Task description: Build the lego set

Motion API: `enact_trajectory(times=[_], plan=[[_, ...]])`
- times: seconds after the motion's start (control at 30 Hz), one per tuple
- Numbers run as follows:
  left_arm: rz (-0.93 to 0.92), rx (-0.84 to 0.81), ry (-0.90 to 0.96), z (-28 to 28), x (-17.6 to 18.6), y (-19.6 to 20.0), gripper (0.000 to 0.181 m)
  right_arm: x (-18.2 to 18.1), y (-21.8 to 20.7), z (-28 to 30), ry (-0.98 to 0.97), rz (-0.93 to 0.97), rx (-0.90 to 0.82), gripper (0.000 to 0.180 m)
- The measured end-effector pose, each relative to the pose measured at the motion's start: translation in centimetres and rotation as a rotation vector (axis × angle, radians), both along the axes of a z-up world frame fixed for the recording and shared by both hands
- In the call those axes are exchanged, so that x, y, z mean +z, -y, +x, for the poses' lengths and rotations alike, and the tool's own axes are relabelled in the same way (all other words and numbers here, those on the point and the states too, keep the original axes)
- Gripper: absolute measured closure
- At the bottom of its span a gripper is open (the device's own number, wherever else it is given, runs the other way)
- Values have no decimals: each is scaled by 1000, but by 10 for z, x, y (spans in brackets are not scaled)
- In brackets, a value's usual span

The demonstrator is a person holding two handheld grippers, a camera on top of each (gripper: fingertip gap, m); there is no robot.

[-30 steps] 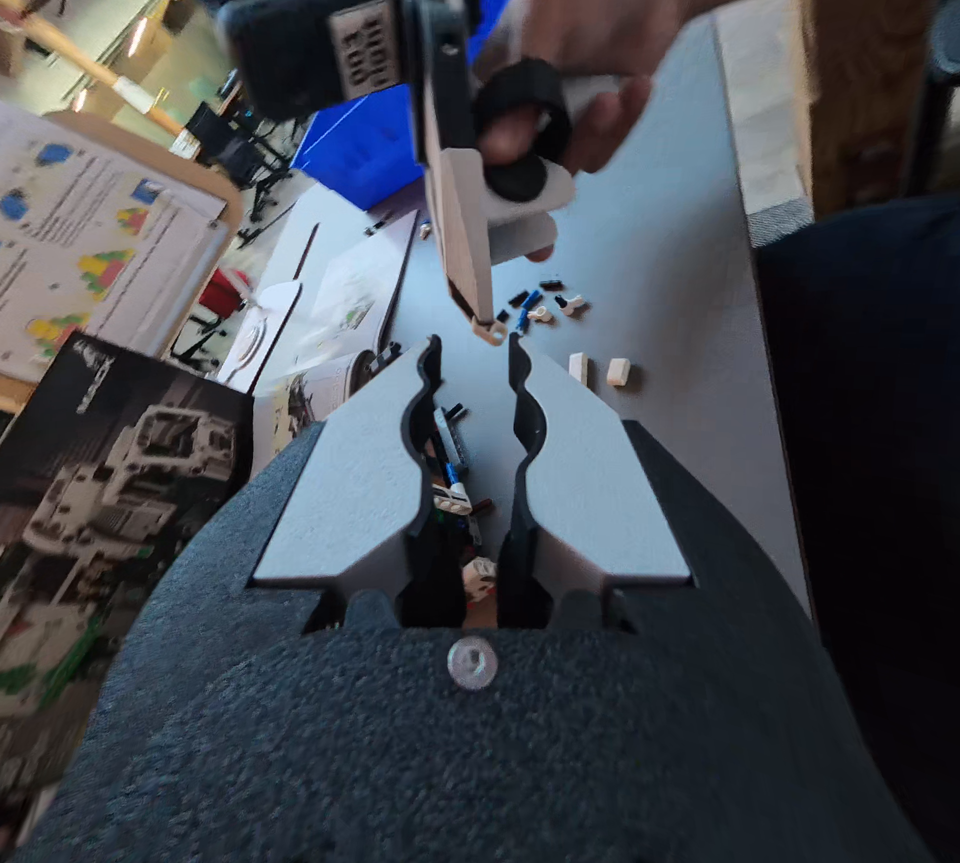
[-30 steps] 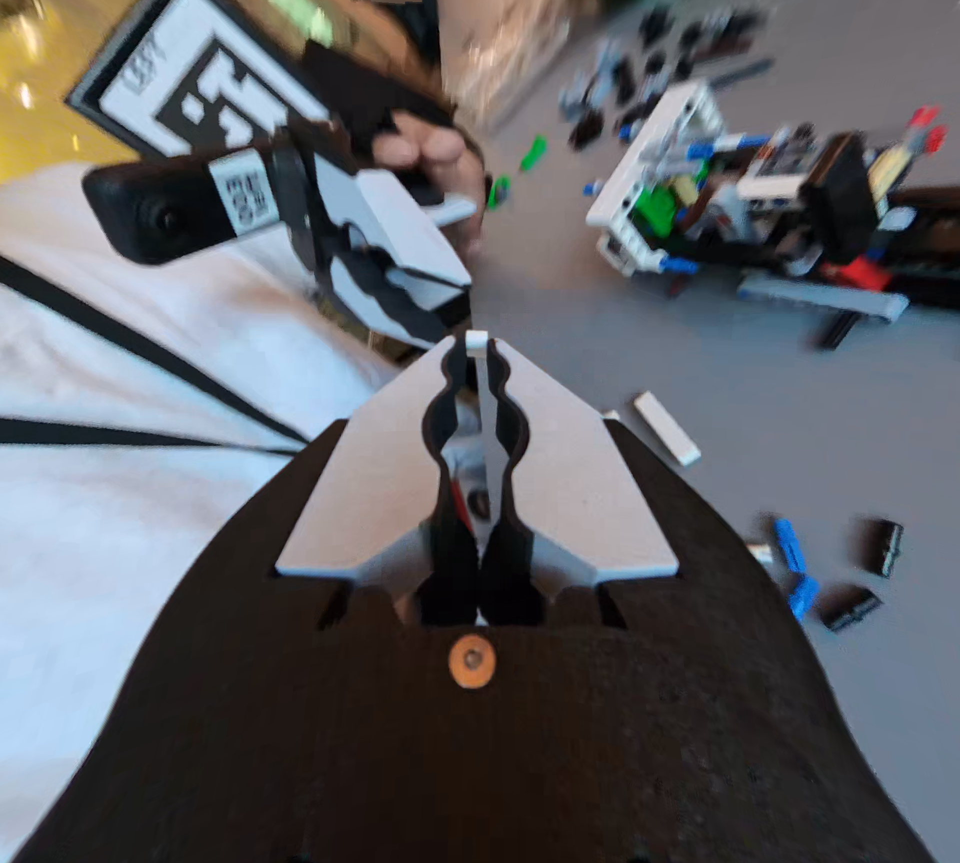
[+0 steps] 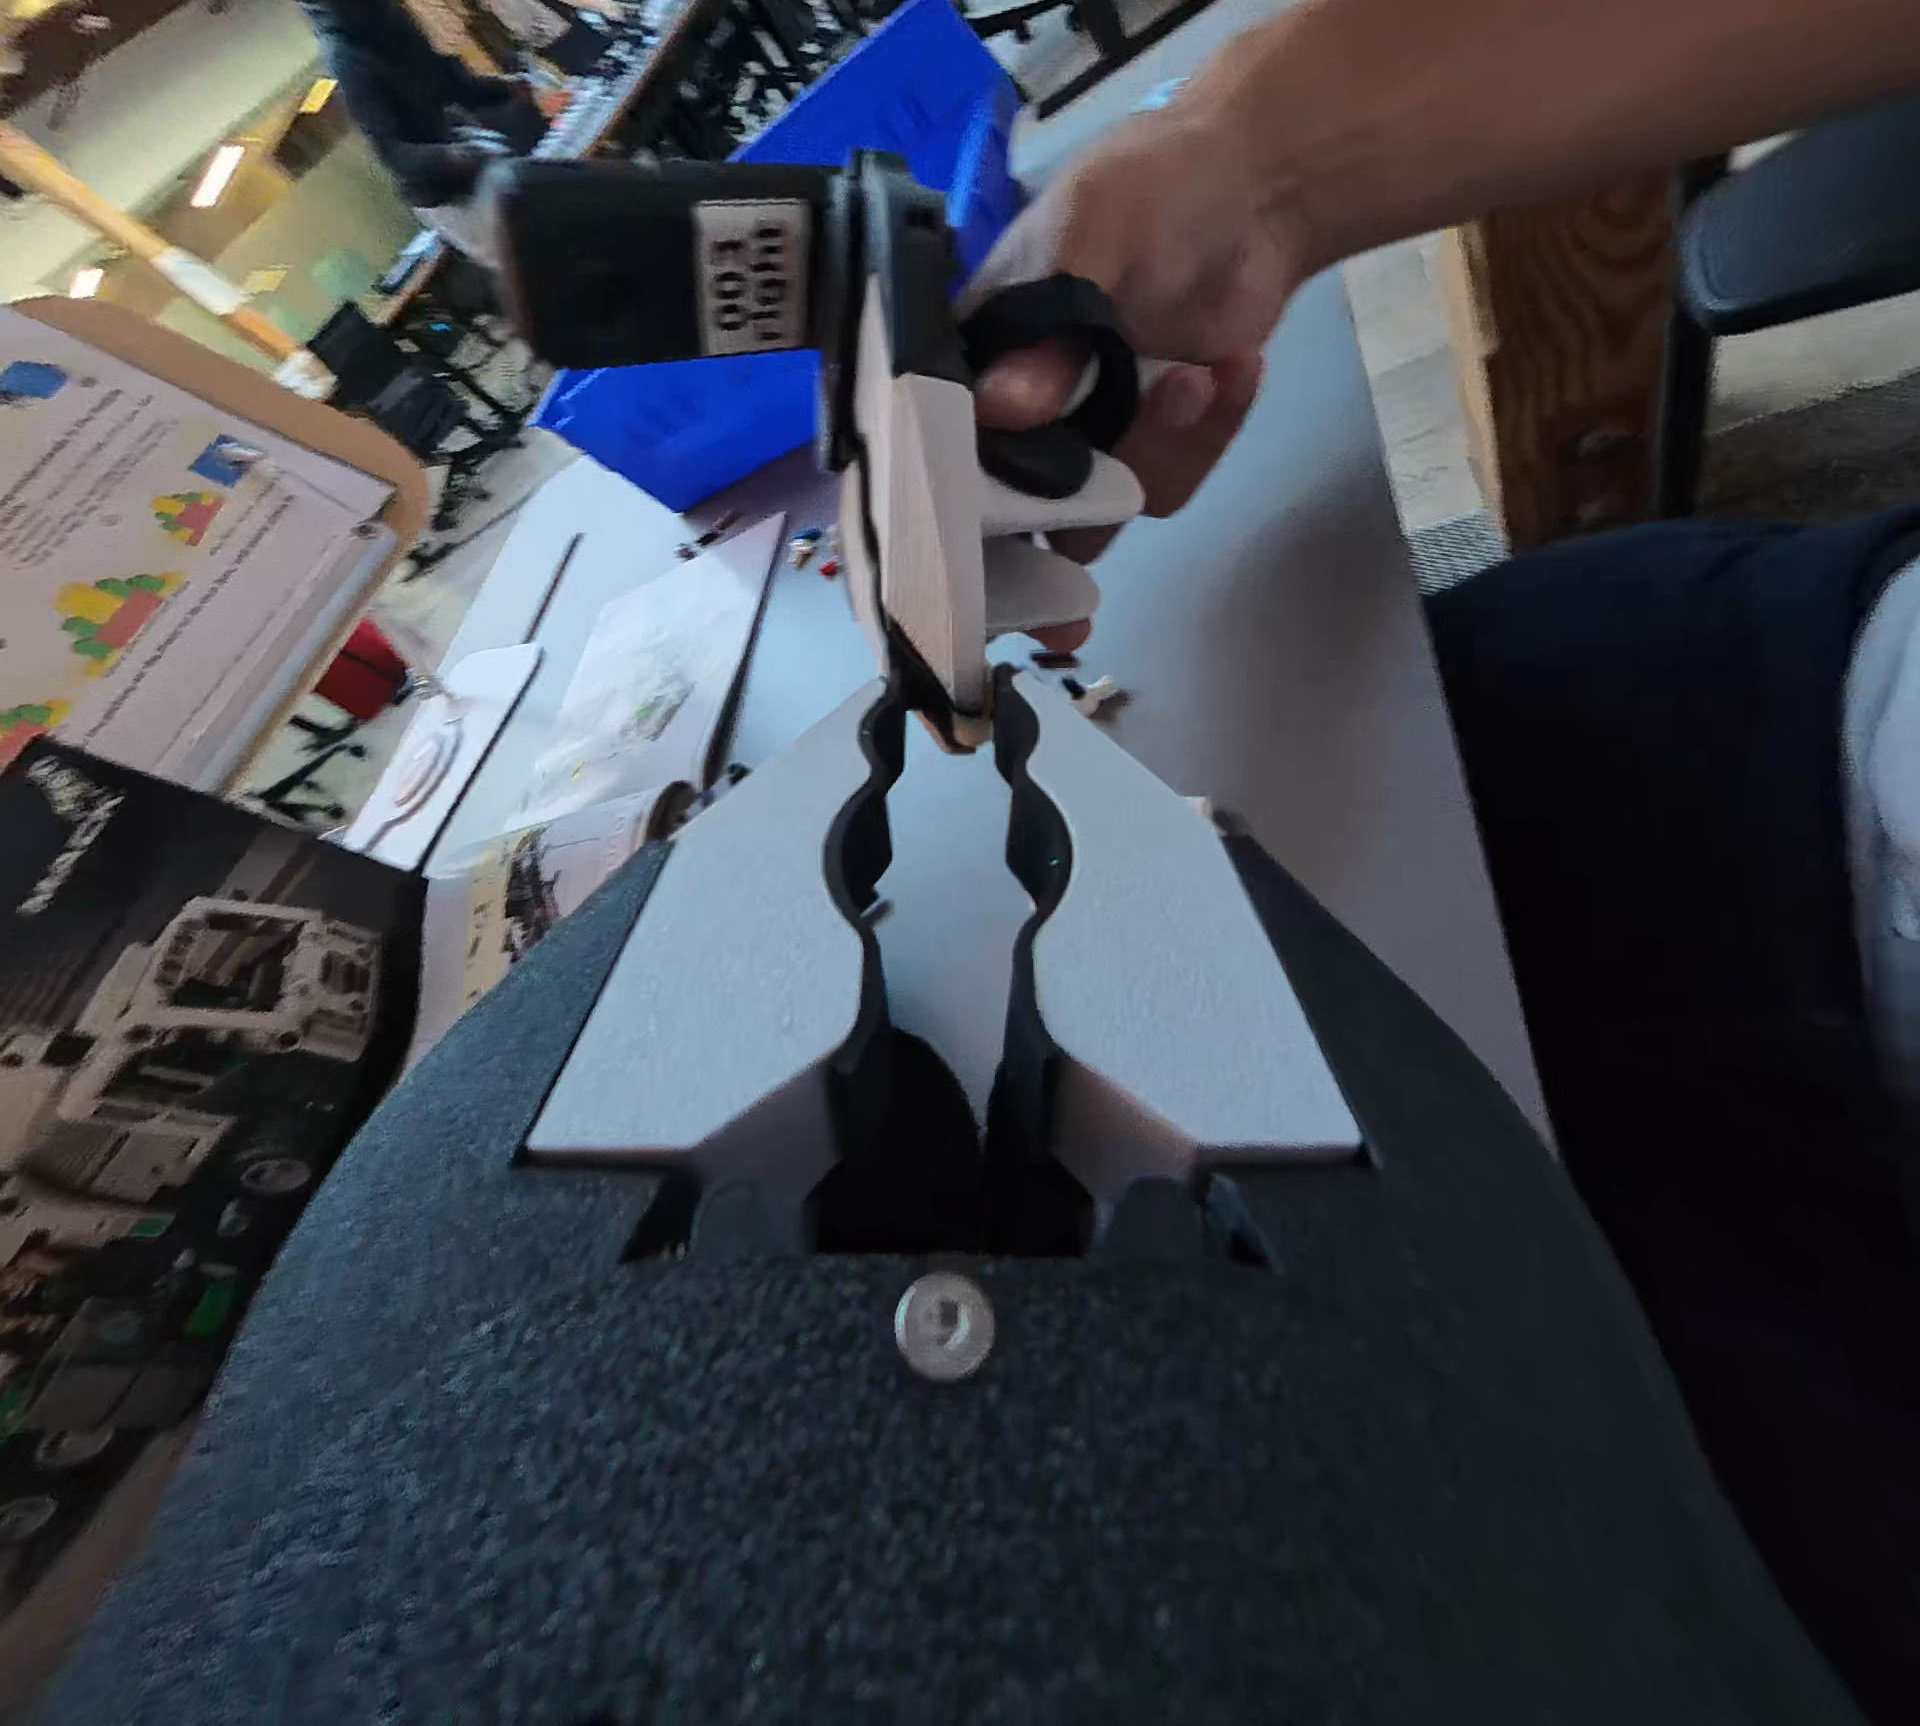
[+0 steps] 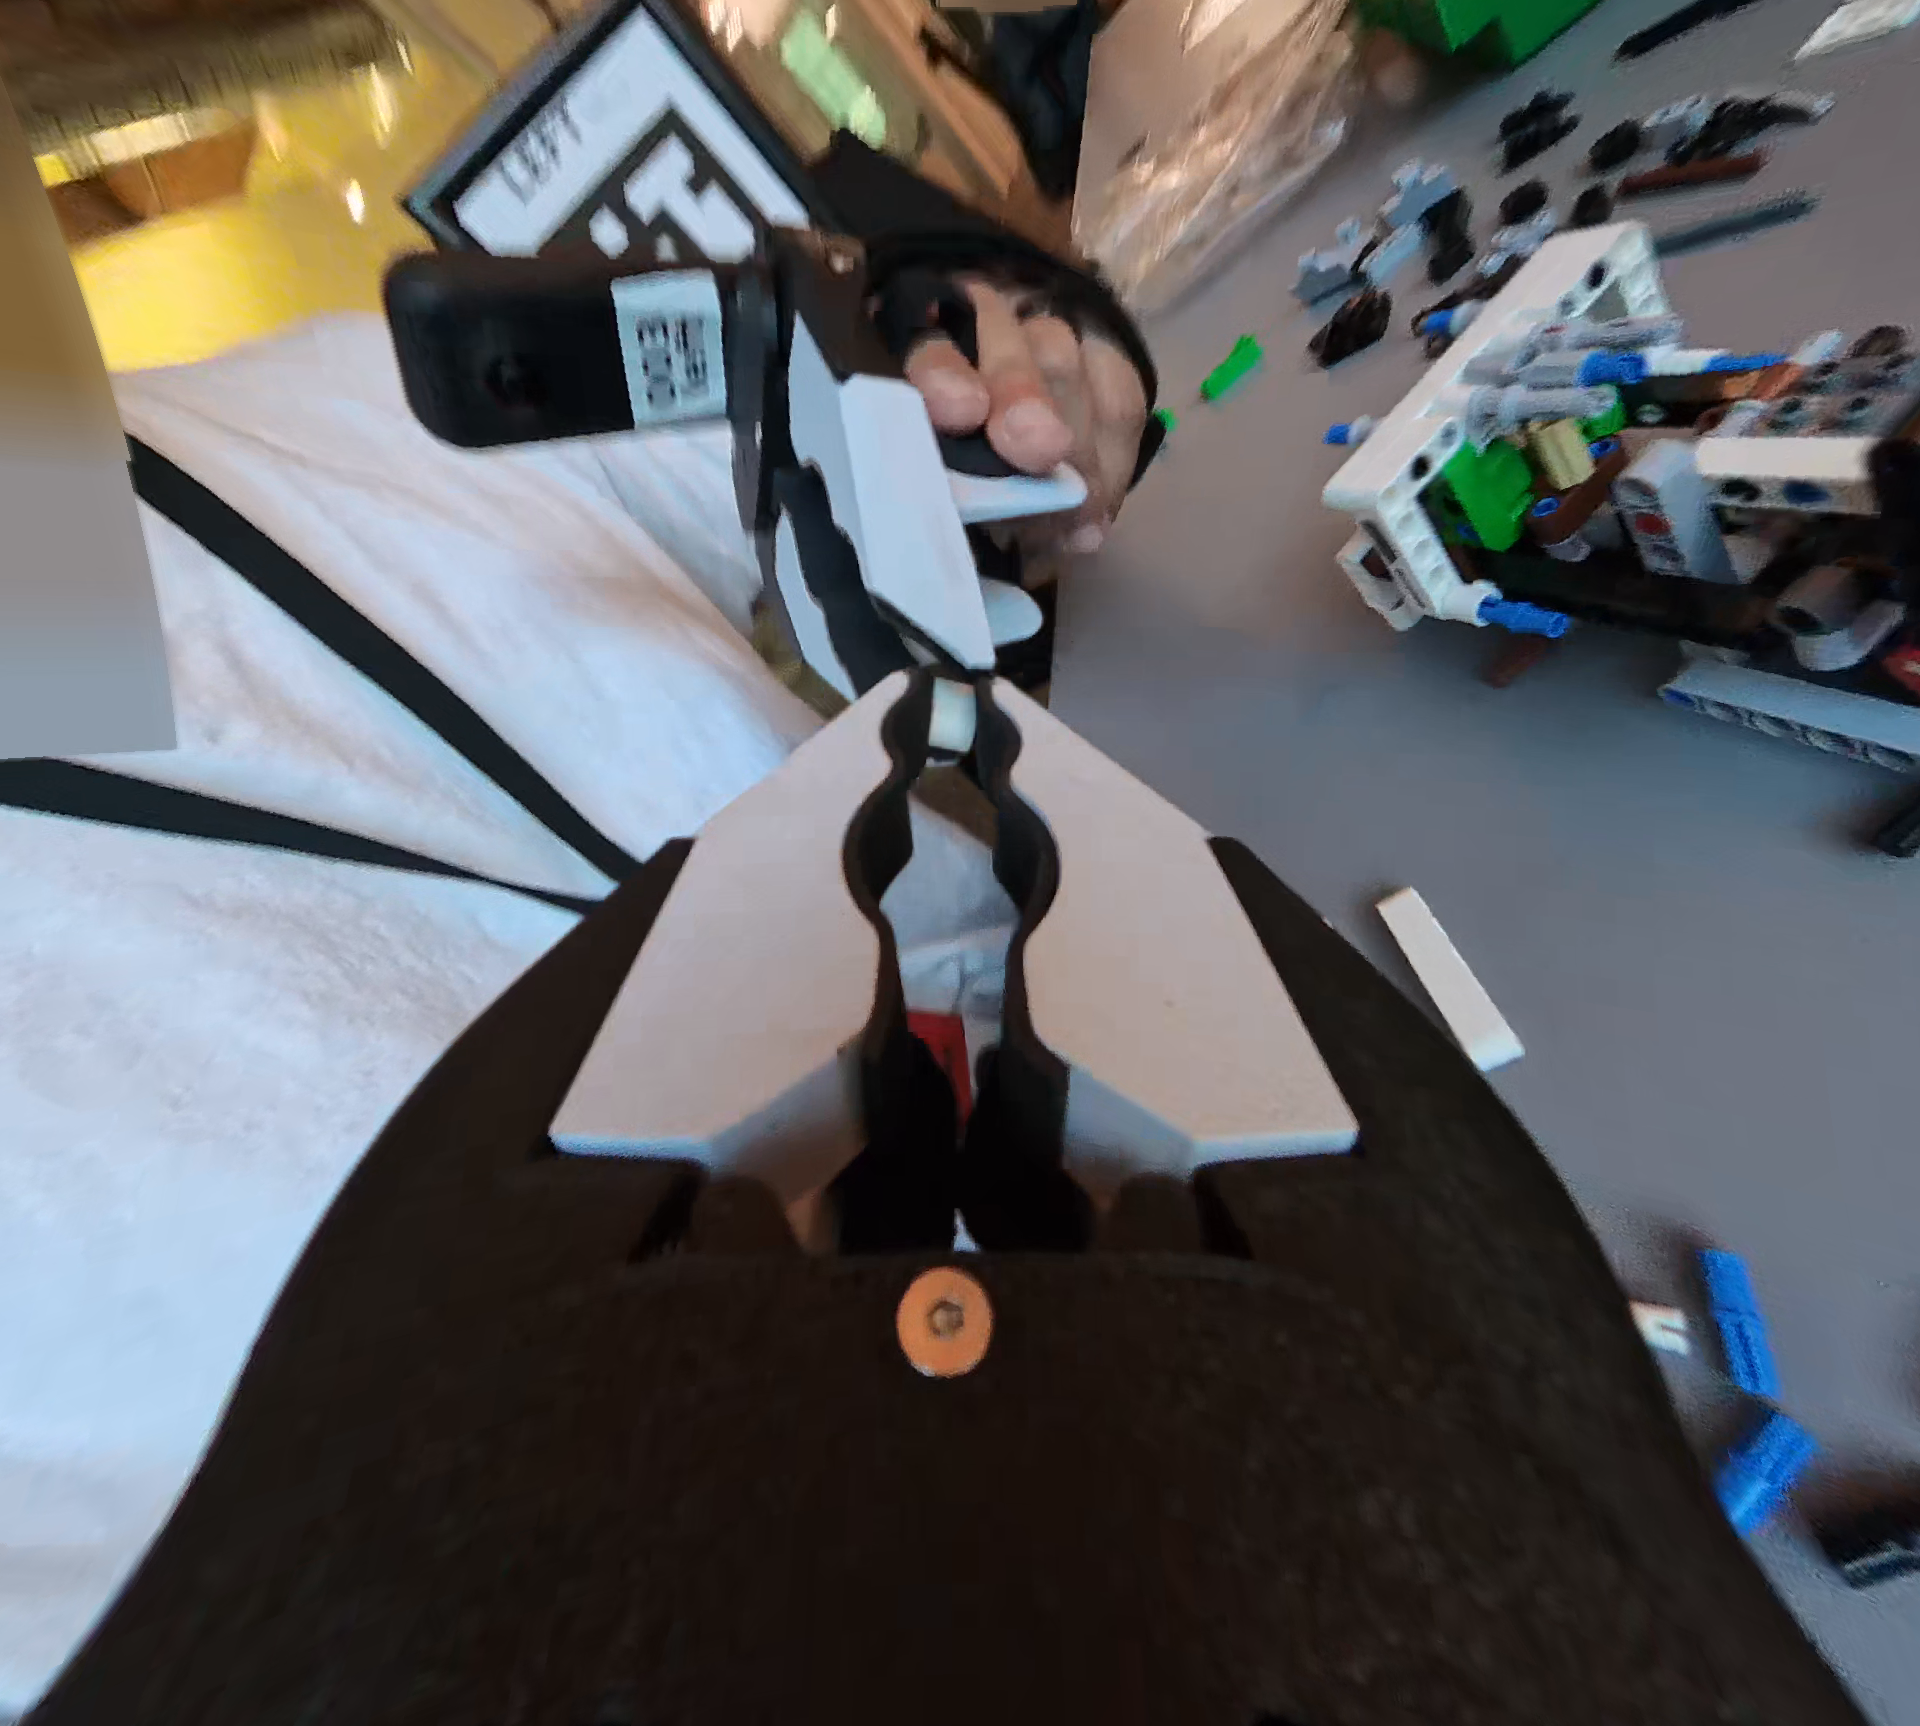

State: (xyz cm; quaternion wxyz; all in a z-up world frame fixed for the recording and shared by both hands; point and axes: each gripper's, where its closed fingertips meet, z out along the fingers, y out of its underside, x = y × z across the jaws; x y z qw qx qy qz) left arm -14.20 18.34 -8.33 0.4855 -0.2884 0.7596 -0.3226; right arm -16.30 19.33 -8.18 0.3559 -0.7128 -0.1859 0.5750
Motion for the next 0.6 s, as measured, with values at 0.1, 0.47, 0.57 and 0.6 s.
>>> enact_trajectory(times=[0.1, 0.47, 0.57, 0.6], plan=[[19, 84, 68, 3, 1, -5, 175, 1, -3, 5, -67, 11, -84, 173], [27, 99, 104, 3, -1, -1, 176, -4, 7, 20, -198, 1, -158, 159], [52, 98, 95, 5, -4, 1, 176, -3, 7, 14, -193, 9, -151, 161], [60, 94, 97, 6, -5, 3, 176, -3, 7, 13, -188, 13, -149, 167]])
